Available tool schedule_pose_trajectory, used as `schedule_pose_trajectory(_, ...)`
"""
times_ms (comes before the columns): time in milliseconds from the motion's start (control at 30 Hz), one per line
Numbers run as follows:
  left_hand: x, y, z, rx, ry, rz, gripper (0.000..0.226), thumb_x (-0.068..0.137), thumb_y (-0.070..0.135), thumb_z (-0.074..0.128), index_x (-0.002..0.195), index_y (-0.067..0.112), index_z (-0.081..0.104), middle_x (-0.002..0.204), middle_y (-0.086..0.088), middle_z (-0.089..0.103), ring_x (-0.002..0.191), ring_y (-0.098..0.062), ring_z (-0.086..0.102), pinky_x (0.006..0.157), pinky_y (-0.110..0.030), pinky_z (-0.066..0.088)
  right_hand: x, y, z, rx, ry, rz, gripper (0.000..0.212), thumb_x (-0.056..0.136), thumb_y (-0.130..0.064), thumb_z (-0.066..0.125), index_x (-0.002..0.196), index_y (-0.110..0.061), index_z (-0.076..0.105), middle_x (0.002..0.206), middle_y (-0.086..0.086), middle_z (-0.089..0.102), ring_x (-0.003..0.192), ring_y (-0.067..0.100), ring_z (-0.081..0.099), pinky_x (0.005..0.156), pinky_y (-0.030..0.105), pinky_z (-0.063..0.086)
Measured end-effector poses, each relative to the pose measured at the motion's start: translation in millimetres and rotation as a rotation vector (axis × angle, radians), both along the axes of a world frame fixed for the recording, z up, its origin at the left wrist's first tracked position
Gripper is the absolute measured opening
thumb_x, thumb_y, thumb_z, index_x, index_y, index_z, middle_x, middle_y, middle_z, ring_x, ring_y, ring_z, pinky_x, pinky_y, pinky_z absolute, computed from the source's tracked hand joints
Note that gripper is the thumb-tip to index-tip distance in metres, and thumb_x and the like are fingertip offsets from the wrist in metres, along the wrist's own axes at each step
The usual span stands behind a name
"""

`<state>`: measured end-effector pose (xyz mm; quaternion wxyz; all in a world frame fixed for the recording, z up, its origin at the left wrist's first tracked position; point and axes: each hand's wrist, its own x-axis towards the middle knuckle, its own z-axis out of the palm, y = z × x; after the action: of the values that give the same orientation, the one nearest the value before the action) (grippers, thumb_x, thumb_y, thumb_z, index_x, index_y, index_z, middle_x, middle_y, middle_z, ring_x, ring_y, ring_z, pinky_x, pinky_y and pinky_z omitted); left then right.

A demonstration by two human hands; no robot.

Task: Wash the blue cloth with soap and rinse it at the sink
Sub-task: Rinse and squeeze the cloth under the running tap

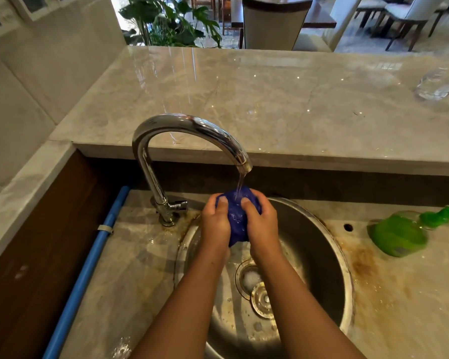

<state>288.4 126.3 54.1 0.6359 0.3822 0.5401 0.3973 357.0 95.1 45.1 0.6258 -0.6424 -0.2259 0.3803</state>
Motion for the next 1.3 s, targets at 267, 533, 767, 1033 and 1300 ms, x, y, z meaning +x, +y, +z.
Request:
schedule_pose_trajectory(267,7.4,1.4,1.5,-0.058,0.018,0.010,0.027,0.098,0.046,0.053,0.084,0.026,0.065,0.090,-0.007,0.073,0.090,-0.028,0.072,0.089,-0.053,0.057,-11.5,8.8,-4.2,-0.032,0.010,-0.037,0.029,0.094,-0.038,0.063,0.085,-0.011,0.065,0.071,0.003,0.066,0.063,0.016,0.062,0.061,0.030,0.054)
schedule_pose_trajectory(533,12.0,6.1,2.1,-0.135,0.139,0.052,0.026,0.097,0.022,0.049,0.075,0.022,0.063,0.082,-0.008,0.068,0.082,-0.028,0.067,0.081,-0.043,0.056,-12.5,21.8,-11.2,-0.159,-0.048,-0.090,0.027,0.090,-0.018,0.061,0.065,-0.009,0.064,0.061,0.010,0.061,0.058,0.023,0.057,0.060,0.042,0.051)
schedule_pose_trajectory(767,7.2,8.0,0.0,-0.134,0.172,0.012,0.026,0.094,0.014,0.048,0.073,0.012,0.063,0.072,-0.008,0.065,0.074,-0.027,0.065,0.074,-0.041,0.054,-11.2,24.6,-8.0,-0.207,-0.038,-0.073,0.030,0.085,-0.007,0.059,0.055,-0.012,0.055,0.055,0.007,0.053,0.055,0.019,0.050,0.055,0.034,0.042)
schedule_pose_trajectory(1033,-0.6,-1.1,-1.6,-0.072,0.117,0.004,0.024,0.101,0.024,0.048,0.082,0.024,0.062,0.086,-0.008,0.067,0.088,-0.030,0.067,0.087,-0.045,0.055,-10.3,17.3,-6.3,-0.219,0.097,0.032,0.019,0.094,-0.020,0.060,0.079,-0.009,0.066,0.075,0.012,0.064,0.071,0.024,0.060,0.065,0.035,0.050)
schedule_pose_trajectory(1300,-32.7,11.3,4.0,0.082,-0.128,-0.169,0.037,0.096,0.005,0.056,0.128,0.025,0.056,0.128,-0.008,0.058,0.111,-0.029,0.064,0.090,-0.046,0.058,8.8,-15.9,-7.9,-0.133,0.817,0.112,0.043,0.093,-0.033,0.063,0.126,-0.006,0.061,0.114,0.018,0.073,0.095,0.032,0.073,0.073,0.041,0.061)
